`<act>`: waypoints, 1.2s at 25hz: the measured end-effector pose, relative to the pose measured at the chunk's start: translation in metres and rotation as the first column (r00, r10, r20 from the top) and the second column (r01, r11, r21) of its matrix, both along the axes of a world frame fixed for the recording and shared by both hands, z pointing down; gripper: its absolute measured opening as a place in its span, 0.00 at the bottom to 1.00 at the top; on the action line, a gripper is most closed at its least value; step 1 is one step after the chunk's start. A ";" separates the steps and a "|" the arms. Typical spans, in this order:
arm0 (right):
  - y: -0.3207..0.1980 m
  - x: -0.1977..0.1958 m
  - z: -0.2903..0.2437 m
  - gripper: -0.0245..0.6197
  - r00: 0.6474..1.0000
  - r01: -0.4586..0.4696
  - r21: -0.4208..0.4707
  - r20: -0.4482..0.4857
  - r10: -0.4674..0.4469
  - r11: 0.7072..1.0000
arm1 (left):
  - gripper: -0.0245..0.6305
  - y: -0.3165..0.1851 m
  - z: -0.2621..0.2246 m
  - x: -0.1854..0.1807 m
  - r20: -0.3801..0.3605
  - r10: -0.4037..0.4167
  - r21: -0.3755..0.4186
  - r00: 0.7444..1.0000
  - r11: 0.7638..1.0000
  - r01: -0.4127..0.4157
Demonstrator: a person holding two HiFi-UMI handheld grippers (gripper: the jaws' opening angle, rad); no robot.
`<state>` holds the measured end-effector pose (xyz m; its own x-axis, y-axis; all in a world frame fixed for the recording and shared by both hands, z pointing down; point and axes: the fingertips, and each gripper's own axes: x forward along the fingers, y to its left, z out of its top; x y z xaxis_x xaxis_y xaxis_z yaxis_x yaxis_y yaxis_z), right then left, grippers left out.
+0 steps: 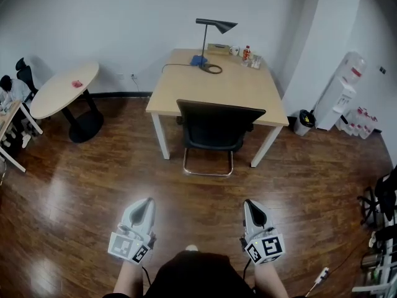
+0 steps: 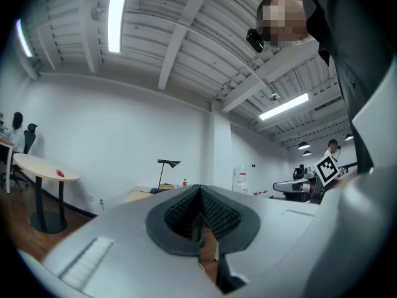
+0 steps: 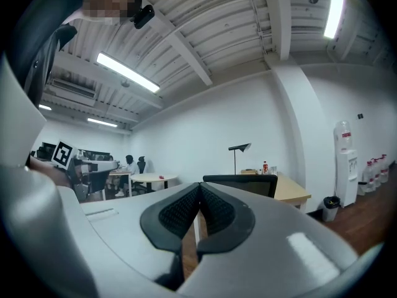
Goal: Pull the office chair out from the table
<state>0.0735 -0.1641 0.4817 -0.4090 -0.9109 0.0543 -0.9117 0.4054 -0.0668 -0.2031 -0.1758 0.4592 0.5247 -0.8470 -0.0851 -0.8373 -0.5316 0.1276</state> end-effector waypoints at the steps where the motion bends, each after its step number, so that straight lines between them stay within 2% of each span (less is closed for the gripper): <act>1: -0.002 -0.002 0.000 0.06 1.000 -0.001 -0.002 0.003 0.001 1.000 | 0.04 -0.004 0.002 -0.001 -0.001 0.000 -0.006 1.000 1.000 -0.001; 8: -0.017 0.016 0.009 0.06 0.999 -0.053 -0.032 -0.011 0.053 0.998 | 0.04 -0.034 0.016 0.011 -0.034 0.041 -0.042 0.999 0.998 -0.042; 13: -0.044 0.033 0.024 0.06 0.997 -0.072 -0.053 -0.016 0.071 0.996 | 0.04 -0.064 0.024 0.026 -0.023 0.053 -0.043 0.998 0.998 -0.054; 17: -0.089 0.039 0.026 0.06 0.998 -0.067 -0.070 0.007 0.068 0.995 | 0.04 -0.099 0.022 0.026 0.003 0.015 -0.056 1.000 0.998 -0.015; 24: -0.173 0.062 0.024 0.06 0.999 -0.043 -0.052 -0.014 0.042 0.998 | 0.04 -0.172 0.015 0.043 0.010 -0.023 -0.028 1.000 0.999 0.023; 30: -0.244 0.081 0.006 0.07 0.998 -0.003 0.007 -0.069 0.004 1.000 | 0.04 -0.241 0.010 0.069 0.008 -0.025 -0.002 1.000 1.000 0.025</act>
<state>0.1542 -0.4080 0.4879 -0.4012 -0.9128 0.0758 -0.9155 0.4023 -0.0007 -0.1337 -0.4165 0.4697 0.5043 -0.8599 -0.0791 -0.8512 -0.5104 0.1222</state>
